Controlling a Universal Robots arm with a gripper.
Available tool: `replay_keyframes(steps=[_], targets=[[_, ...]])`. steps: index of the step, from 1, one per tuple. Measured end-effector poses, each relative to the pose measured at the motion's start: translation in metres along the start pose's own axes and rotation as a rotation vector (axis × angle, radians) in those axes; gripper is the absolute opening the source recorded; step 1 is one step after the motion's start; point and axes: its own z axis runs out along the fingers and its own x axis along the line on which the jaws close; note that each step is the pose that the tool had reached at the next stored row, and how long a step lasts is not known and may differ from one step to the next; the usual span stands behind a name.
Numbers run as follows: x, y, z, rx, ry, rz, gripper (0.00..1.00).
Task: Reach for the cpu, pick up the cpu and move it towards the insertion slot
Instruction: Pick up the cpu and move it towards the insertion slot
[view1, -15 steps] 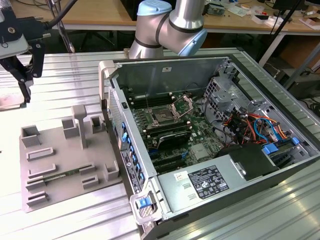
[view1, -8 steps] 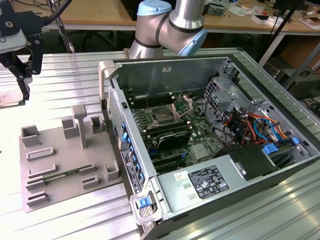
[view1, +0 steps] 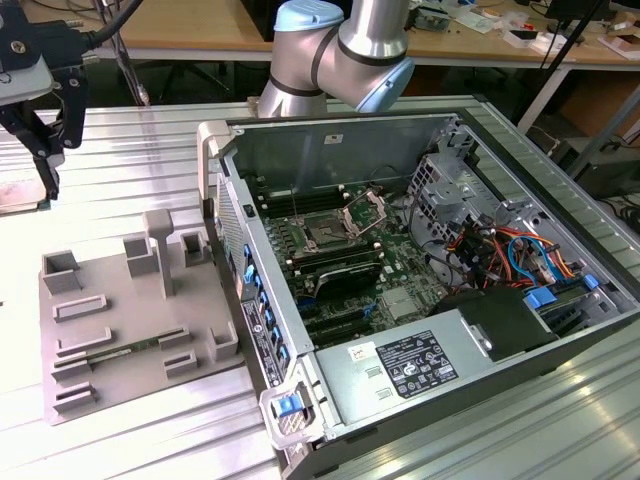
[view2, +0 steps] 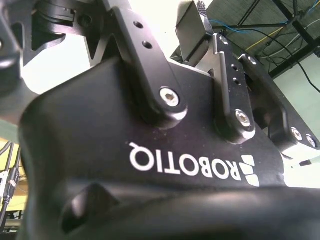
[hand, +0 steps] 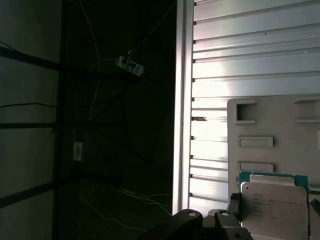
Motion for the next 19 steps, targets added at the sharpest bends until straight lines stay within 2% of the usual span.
replay_keyframes(steps=[19], targets=[[-0.0145,-0.0009,0.0000,0.0000,-0.0001,0.000,0.54]])
